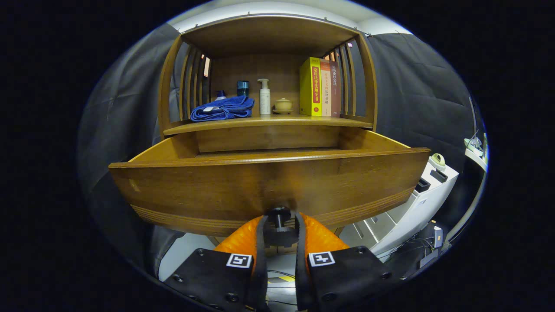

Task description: Pull open the drawer, take out the items inside it, and place them on the countertop above the cabinet.

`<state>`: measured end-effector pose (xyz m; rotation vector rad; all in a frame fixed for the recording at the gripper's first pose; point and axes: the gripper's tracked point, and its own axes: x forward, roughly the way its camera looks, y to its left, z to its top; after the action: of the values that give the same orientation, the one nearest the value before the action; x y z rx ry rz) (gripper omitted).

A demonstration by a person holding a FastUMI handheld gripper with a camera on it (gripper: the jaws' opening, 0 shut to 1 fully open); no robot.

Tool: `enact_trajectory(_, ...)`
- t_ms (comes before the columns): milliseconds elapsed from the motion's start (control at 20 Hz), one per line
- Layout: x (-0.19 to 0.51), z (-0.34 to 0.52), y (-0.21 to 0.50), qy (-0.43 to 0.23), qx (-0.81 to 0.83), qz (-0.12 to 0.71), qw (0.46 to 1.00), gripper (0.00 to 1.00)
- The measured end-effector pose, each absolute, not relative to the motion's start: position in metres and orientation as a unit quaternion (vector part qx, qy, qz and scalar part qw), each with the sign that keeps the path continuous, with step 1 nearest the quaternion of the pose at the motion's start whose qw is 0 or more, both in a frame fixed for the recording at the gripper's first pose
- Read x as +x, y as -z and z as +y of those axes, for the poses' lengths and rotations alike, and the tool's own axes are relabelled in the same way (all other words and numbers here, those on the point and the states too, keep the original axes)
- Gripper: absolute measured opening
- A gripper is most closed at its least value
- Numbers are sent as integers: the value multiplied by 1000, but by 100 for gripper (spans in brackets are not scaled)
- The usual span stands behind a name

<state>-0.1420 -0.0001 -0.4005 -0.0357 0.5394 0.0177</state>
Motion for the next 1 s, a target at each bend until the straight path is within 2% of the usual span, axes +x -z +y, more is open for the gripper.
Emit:
enact_trajectory(100,-141,0,399,-9,-16,258,966,35)
enact_trajectory(200,-143,-1,400,-9,-12,261,965,46)
enact_trajectory(350,-137,-8,386,10,-4,249,969,56)
enact_trajectory(700,-137,-8,328,5,-22,223,974,97)
enact_trajectory(1000,-103,-1,264,-11,-11,204,979,97)
